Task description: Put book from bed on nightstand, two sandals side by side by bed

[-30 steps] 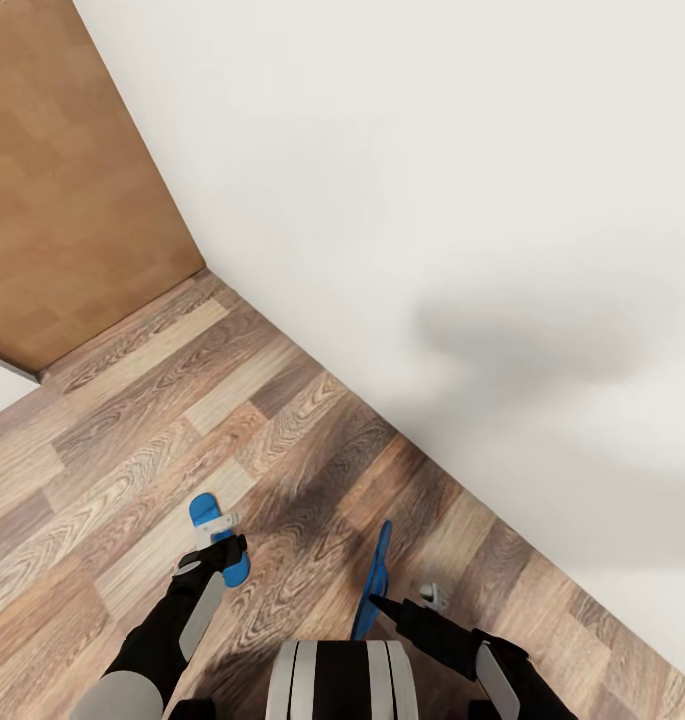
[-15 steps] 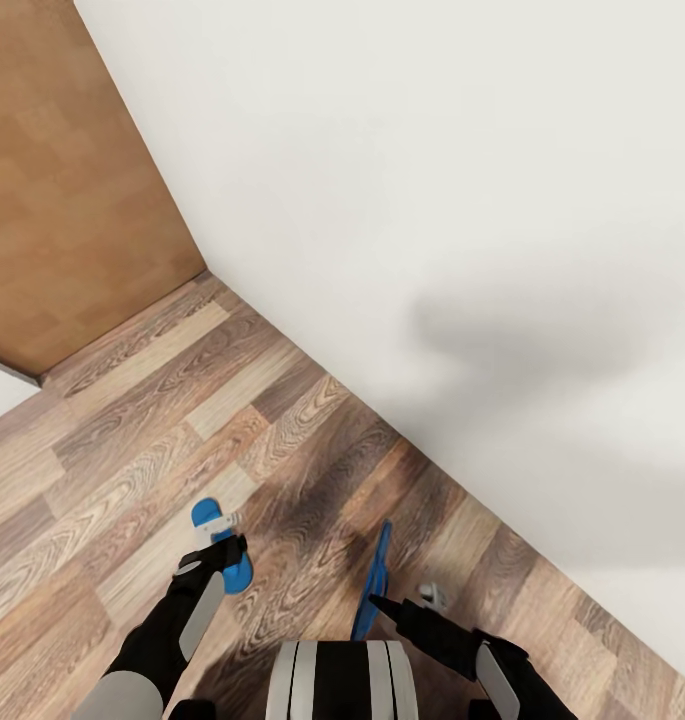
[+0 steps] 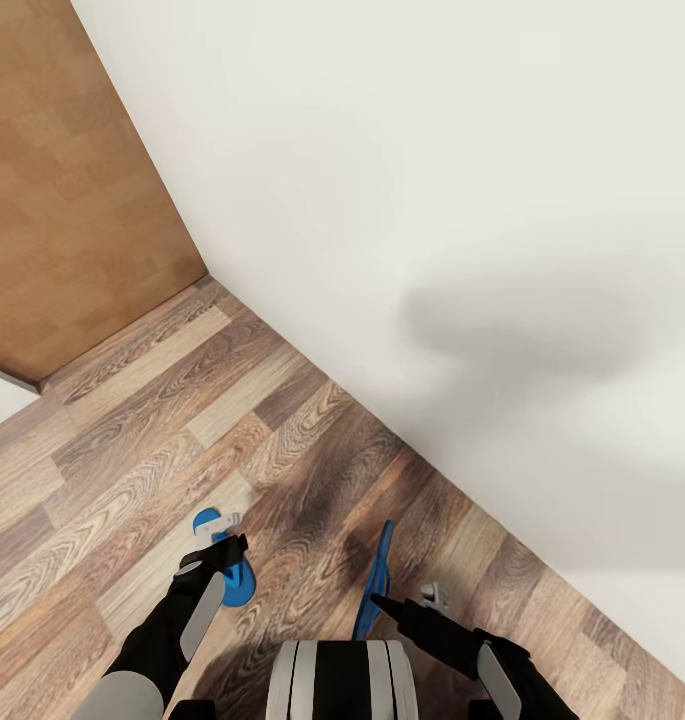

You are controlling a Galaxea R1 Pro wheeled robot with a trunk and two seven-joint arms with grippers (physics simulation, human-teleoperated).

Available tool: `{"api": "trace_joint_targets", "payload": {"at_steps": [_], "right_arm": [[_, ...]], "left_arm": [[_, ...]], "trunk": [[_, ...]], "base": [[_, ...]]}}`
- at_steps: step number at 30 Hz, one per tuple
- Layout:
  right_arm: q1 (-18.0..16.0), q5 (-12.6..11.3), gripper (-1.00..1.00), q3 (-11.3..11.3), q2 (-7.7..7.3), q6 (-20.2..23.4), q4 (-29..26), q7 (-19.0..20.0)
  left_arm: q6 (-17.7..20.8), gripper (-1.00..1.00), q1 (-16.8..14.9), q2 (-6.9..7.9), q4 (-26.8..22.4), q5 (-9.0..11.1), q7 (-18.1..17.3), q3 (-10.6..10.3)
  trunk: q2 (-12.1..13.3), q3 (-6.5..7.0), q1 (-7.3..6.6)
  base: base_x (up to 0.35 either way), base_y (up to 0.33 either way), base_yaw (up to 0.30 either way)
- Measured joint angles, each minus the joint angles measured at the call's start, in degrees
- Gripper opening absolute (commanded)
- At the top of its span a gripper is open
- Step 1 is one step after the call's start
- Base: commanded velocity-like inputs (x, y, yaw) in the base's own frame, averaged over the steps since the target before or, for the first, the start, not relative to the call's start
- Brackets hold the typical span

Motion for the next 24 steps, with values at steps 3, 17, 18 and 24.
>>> {"api": "trace_joint_targets", "payload": {"at_steps": [3, 17, 18, 24], "right_arm": [[0.0, 0.0, -1.0, 0.0, 0.03, 0.0, 0.0, 0.0], [0.0, 0.0, -1.0, -0.1, -0.05, 0.0, 0.0, 0.0], [0.0, 0.0, -1.0, -0.1, -0.05, 0.0, 0.0, 0.0], [0.0, -0.1, -1.0, -0.1, -1.46, 0.0, 0.0, 0.0]], "left_arm": [[0.0, 1.0, 0.0, 0.0, 0.0, 0.0, 0.0, 0.0], [0.0, 1.0, 0.0, 0.0, 0.0, 0.0, 0.0, -0.1], [0.0, 1.0, 0.0, 0.0, 0.0, 0.0, 0.0, -0.1], [0.0, 1.0, 0.0, 0.0, 0.0, 0.0, 0.0, -0.1]], "trunk": [[0.0, 0.0, 0.0], [0.0, 0.0, 0.0], [0.0, 0.0, 0.0], [0.0, 0.0, 0.0]], "base": [[0.0, 0.0, 0.0], [0.0, 0.0, 0.0], [0.0, 0.0, 0.0], [0.0, 0.0, 0.0]]}}
